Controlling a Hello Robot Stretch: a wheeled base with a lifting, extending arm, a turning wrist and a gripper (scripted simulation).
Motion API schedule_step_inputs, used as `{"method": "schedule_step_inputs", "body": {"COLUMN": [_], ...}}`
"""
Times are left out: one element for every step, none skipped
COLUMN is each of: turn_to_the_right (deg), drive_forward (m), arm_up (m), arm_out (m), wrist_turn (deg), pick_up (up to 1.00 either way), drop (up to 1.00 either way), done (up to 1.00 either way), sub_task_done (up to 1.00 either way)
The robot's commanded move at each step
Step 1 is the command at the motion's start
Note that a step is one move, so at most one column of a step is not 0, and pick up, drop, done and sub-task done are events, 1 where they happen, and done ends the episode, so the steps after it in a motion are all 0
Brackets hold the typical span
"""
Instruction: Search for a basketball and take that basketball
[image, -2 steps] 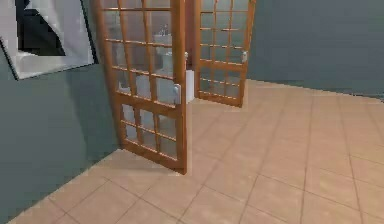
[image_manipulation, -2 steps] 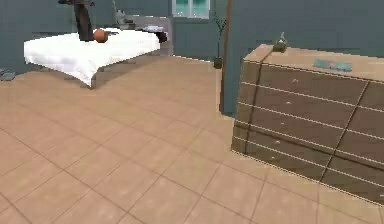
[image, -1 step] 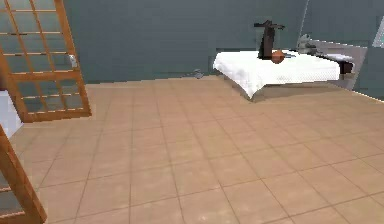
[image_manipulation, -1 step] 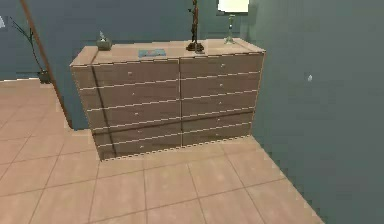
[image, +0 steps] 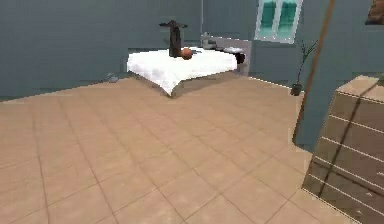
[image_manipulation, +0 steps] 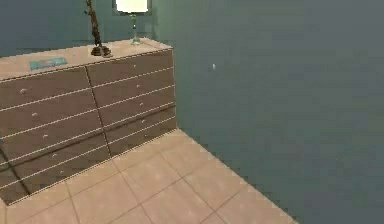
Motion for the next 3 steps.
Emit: {"method": "schedule_step_inputs", "body": {"turn_to_the_right": [0.0, 0.0, 0.0], "drive_forward": [1.00, 1.00, 0.90], "arm_up": [0.00, 0.00, 0.00], "arm_out": [0.00, 0.00, 0.00], "wrist_turn": [0.0, 0.0, 0.0], "pick_up": [0.00, 0.00, 0.00], "drop": [0.00, 0.00, 0.00], "done": [0.00, 0.00, 0.00], "sub_task_done": [0.00, 0.00, 0.00]}}
